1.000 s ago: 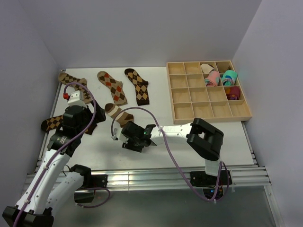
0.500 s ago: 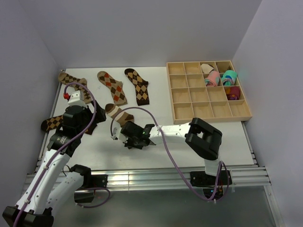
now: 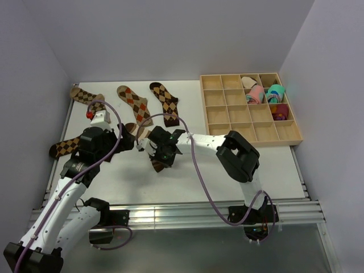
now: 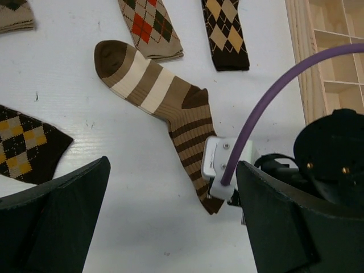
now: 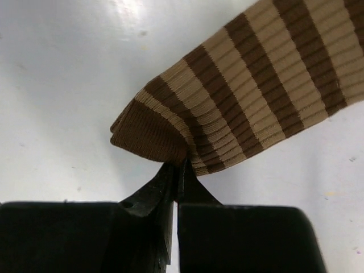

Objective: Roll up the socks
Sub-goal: Roll the sock at the center of the board.

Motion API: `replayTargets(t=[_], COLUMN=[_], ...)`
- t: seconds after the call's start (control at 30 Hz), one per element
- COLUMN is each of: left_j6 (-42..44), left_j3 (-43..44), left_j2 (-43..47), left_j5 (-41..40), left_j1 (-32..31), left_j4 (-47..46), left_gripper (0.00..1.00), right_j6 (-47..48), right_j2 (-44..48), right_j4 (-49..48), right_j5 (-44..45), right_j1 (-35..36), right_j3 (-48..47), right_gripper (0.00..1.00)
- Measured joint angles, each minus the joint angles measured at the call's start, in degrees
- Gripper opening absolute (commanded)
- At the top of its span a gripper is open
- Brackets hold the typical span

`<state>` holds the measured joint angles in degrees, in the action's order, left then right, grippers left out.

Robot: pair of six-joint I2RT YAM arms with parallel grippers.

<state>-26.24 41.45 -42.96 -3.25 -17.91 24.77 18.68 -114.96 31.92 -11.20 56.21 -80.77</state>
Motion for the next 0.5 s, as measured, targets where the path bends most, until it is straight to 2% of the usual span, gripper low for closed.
replayTargets(t=[0.33, 0.4, 0.43, 0.5], left_j6=[-3.1, -3.4, -3.5, -3.6], left_j3=[0.0, 0.0, 0.0, 0.0], left_j2=[0.4, 0.8, 1.1, 1.7], left_j5=[-4.0, -5.0, -5.5, -6.4], left_j1=[-0.2, -0.2, -0.2, -0.2], left_j4=[-0.2, -0.1, -0.1, -0.1], left_gripper=[0.99, 0.99, 1.0, 0.99], right_j6=[-1.3, -1.9, -2.3, -3.1], right_j2=[-0.4, 0.4, 0.7, 1.1], right_j4=[0.3, 0.0, 0.0, 0.1], right_j5=[-0.2, 0.0, -0.1, -0.7], right_j1=[-2.3, -1.5, -0.9, 0.5], right_j3=[-0.2, 0.9, 1.4, 1.9], right_gripper=[0.01, 0.07, 0.17, 0.28])
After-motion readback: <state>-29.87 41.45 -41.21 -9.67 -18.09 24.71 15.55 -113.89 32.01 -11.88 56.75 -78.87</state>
